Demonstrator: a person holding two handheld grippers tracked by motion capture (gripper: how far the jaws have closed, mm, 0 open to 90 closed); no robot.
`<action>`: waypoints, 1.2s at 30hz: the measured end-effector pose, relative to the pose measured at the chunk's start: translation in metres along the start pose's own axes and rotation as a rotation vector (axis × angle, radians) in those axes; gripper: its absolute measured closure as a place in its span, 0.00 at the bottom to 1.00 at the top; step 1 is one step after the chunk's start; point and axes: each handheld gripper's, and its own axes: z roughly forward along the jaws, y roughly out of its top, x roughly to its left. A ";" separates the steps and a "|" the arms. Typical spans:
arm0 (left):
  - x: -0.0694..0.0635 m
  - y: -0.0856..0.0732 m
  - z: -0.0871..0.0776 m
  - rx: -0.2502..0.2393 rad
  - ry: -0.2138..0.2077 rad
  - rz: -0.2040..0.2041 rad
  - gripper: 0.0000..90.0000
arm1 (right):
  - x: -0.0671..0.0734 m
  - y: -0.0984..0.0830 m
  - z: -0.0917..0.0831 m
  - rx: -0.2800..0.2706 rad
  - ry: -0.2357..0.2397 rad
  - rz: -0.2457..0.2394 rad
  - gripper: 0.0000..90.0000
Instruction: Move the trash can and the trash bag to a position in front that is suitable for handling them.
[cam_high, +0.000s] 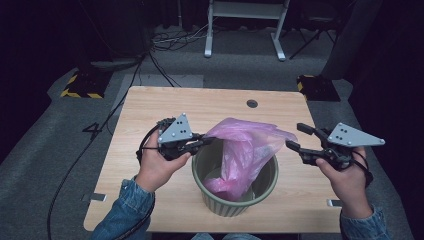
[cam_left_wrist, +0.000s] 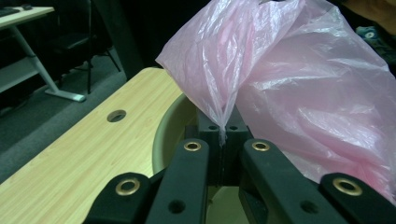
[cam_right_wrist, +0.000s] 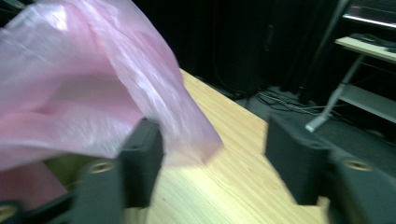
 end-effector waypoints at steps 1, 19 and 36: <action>0.000 0.000 0.001 -0.001 -0.004 -0.003 1.00 | 0.000 0.002 0.002 -0.002 0.020 -0.003 0.56; -0.018 0.015 -0.013 -0.102 0.049 -0.096 0.38 | 0.048 0.017 -0.018 0.036 0.149 -0.087 1.00; -0.048 0.030 0.018 -0.057 -0.085 -0.055 0.33 | 0.091 0.018 0.011 0.054 0.329 -0.128 1.00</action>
